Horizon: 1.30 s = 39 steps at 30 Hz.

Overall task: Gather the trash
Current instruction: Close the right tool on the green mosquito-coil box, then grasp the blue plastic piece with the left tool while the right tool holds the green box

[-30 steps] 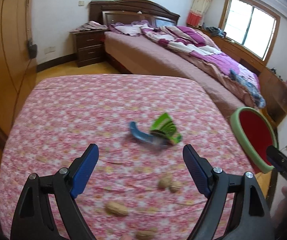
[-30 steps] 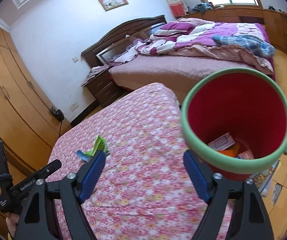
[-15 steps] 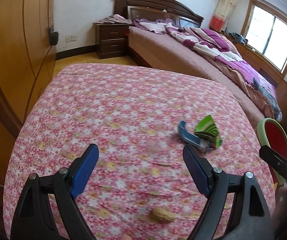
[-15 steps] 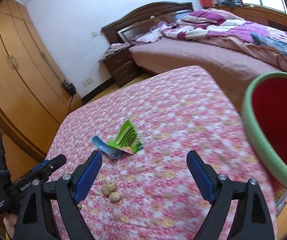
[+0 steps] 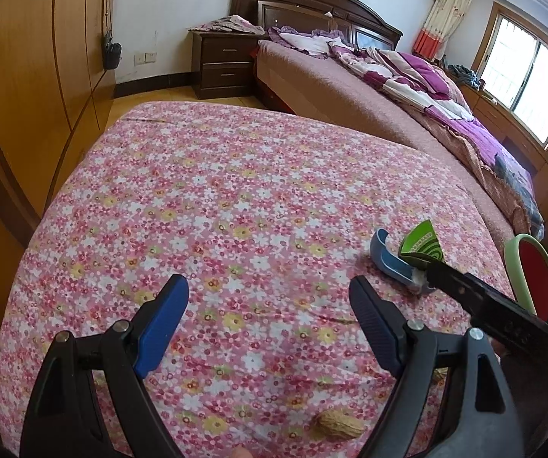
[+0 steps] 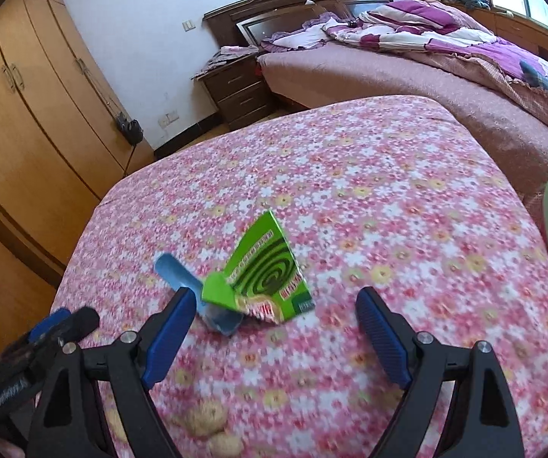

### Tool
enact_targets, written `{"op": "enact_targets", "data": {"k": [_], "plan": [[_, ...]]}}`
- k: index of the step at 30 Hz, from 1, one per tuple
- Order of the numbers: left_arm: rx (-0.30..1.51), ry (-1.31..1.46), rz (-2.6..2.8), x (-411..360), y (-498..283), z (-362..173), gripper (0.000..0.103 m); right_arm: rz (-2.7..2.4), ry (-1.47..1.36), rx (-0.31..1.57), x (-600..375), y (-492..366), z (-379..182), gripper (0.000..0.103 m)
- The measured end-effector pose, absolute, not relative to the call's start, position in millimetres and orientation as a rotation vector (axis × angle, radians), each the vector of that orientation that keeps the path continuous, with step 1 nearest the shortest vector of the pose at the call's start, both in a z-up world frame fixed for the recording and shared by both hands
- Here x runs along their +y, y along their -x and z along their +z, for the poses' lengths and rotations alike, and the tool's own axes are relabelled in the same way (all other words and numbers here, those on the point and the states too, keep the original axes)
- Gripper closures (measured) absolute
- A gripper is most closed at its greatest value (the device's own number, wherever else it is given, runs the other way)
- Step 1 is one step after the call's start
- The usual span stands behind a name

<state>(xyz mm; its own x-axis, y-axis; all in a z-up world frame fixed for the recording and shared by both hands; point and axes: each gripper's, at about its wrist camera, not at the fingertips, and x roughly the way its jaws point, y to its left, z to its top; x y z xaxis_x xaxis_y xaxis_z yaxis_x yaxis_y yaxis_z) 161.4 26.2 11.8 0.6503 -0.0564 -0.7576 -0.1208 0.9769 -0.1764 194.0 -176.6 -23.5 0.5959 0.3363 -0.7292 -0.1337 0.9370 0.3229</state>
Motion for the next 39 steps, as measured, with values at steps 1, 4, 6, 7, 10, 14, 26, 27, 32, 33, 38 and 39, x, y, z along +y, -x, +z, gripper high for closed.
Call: {"op": "enact_targets", "data": {"k": [1,4,6,7,10,14,26,27,32,33,38,39], "plan": [[0.867,0.219,0.034,26,-162,11,0.018,0.277,-0.246,0.889,-175,-196,-23,0.019],[0.873,0.223,0.02,25,-164,8,0.018,0.274,-0.237,0.888,-170,-200,-24,0.038],[0.876,0.222,0.016,25,-166,7,0.018,0.279,-0.221,0.885,-167,-201,-25,0.039],[0.878,0.219,0.015,24,-166,6,0.018,0.285,-0.218,0.885,-166,-201,-25,0.039],[0.882,0.215,0.01,21,-168,6,0.018,0.31,-0.23,0.883,-169,-202,-24,0.042],[0.895,0.218,-0.034,15,-170,5,0.018,0.314,-0.297,0.888,-183,-201,-22,0.044],[0.912,0.036,-0.262,-57,-188,10,0.017,0.262,-0.491,0.838,-253,-169,-5,0.044],[0.912,0.007,-0.266,-64,-191,9,0.017,0.255,-0.504,0.833,-260,-165,-3,0.044],[0.908,-0.11,-0.265,-94,-206,4,0.017,0.213,-0.546,0.806,-289,-145,3,0.044],[0.909,-0.122,-0.266,-95,-209,2,0.017,0.207,-0.554,0.801,-294,-141,3,0.044],[0.929,-0.159,-0.269,-107,-226,-5,0.017,0.184,-0.594,0.786,-316,-125,4,0.044],[0.936,-0.152,-0.267,-107,-230,-7,0.017,0.182,-0.601,0.785,-319,-123,3,0.044]]}}
